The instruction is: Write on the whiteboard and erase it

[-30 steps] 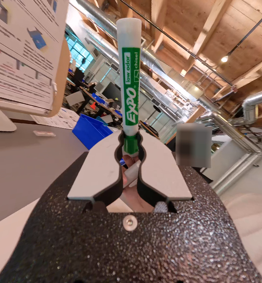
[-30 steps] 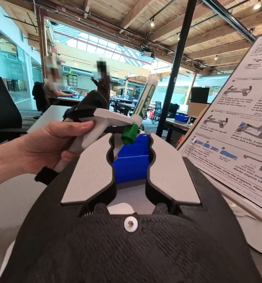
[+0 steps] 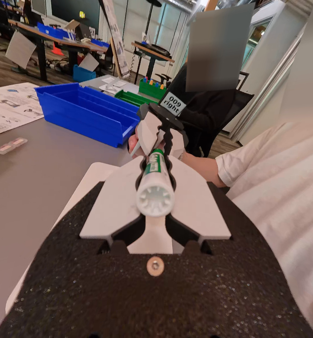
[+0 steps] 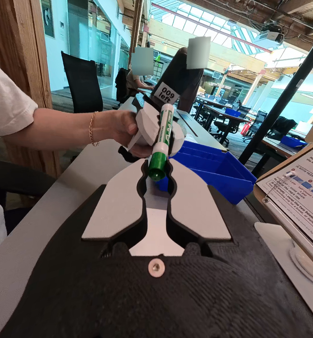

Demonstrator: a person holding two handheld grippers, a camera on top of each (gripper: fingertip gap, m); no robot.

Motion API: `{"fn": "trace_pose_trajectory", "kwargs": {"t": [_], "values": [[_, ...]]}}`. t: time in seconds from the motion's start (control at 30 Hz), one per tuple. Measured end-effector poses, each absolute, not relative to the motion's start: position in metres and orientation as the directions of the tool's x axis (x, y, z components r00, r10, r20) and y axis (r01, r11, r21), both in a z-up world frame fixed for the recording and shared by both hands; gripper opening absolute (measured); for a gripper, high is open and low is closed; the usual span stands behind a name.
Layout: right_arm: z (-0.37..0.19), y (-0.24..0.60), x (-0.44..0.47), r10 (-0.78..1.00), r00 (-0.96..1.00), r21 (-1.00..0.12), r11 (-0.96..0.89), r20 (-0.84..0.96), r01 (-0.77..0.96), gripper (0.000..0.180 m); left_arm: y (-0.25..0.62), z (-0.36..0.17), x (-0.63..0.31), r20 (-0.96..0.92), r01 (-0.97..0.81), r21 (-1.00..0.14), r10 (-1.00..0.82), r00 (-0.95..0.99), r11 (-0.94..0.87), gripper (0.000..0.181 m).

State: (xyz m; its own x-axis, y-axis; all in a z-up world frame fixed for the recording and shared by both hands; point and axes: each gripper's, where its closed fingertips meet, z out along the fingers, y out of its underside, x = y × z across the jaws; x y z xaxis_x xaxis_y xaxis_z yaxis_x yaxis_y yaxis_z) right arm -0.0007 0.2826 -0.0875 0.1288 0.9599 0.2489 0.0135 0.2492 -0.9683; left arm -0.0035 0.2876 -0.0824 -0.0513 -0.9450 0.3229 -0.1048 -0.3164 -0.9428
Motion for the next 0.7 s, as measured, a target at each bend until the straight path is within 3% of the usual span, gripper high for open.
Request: {"fn": "trace_pose_trajectory", "kwargs": {"t": [0.23, 0.37, 0.47, 0.7], "values": [[-0.088, 0.285, -0.003, 0.972, 0.139, -0.982, 0.186, 0.188, 0.027, 0.018, 0.290, -0.088, -0.006, 0.273, -0.122, -0.955, -0.962, -0.015, -0.269, 0.019], [-0.087, 0.289, -0.004, 0.998, 0.062, -0.999, 0.009, 0.007, -0.031, 0.020, 0.289, -0.092, -0.004, 0.190, -0.148, -0.971, -0.982, 0.017, -0.190, 0.019], [-0.097, 0.284, -0.007, 0.996, -0.015, -0.996, -0.082, -0.082, 0.038, 0.018, 0.288, -0.095, -0.003, 0.132, -0.168, -0.977, -0.991, 0.010, -0.131, 0.019], [-0.109, 0.282, -0.003, 0.995, -0.063, -0.978, -0.065, -0.079, 0.199, 0.019, 0.285, -0.102, -0.002, 0.061, -0.205, -0.977, -0.998, 0.009, -0.062, 0.019]]}}
